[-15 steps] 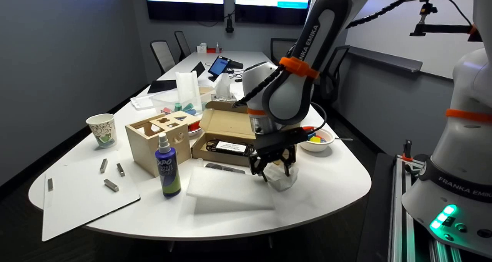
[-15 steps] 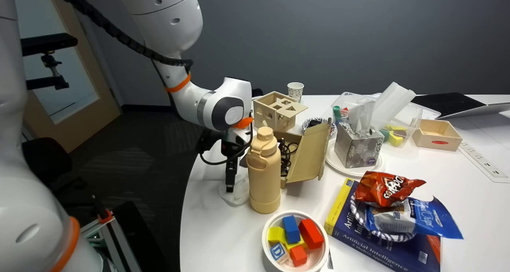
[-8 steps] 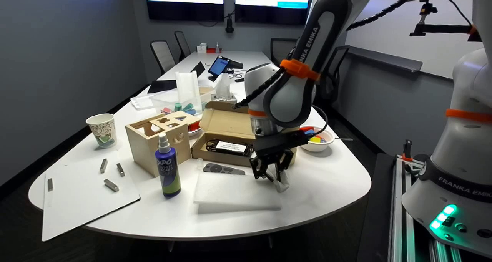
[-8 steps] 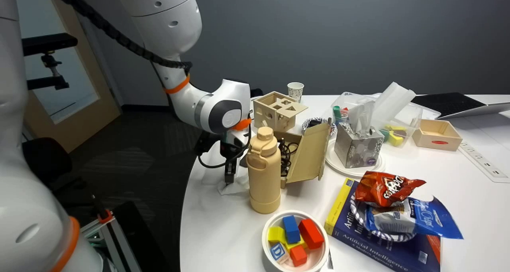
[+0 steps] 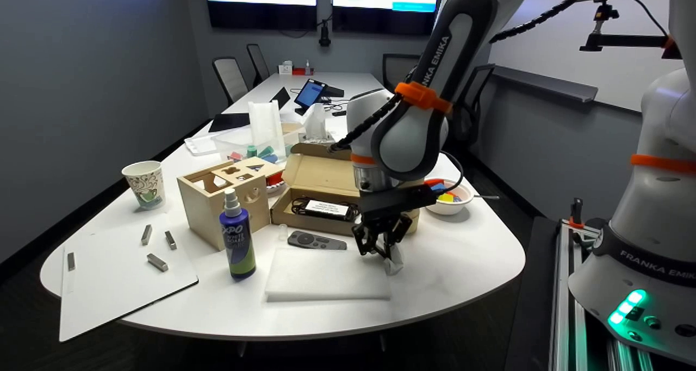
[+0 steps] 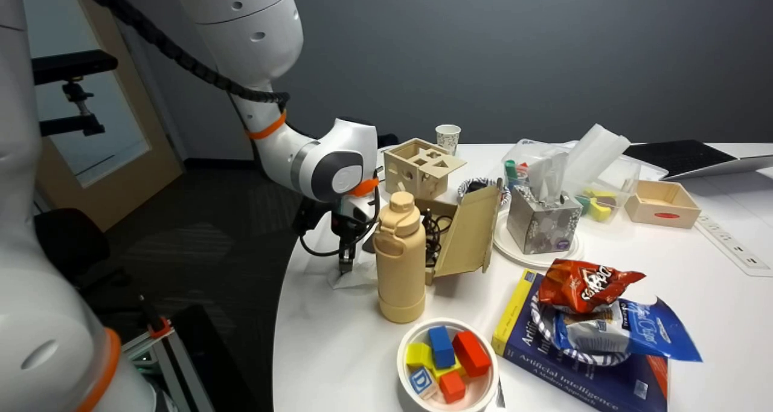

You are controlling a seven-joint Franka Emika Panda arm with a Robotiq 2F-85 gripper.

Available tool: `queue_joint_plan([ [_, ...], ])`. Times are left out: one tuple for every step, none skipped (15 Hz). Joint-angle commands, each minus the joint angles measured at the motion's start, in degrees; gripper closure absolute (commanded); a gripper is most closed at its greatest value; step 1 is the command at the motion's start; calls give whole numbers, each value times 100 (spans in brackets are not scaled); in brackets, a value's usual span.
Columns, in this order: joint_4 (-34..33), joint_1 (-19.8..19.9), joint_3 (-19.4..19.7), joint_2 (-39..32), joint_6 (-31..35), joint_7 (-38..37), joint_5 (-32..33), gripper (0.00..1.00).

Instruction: Use the white napkin to wipe the table.

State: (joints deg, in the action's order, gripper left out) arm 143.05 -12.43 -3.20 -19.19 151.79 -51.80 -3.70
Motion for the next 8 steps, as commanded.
queue_joint_plan([
  [410, 72, -337, 554, 267, 632, -399, 99],
  [436, 55, -419, 638, 298, 765, -472, 99],
  [448, 40, -499, 705, 291, 887, -545, 99],
  [432, 69, -612, 734, 288, 1085, -675, 99],
  [388, 101, -715, 728, 245, 1273, -842, 99],
  [340, 143, -815, 678, 229, 1498, -1064, 99],
  [315, 162, -871, 635, 217, 1669, -1258, 99],
  [289, 210, -932, 540, 235, 1889, -1513, 99],
])
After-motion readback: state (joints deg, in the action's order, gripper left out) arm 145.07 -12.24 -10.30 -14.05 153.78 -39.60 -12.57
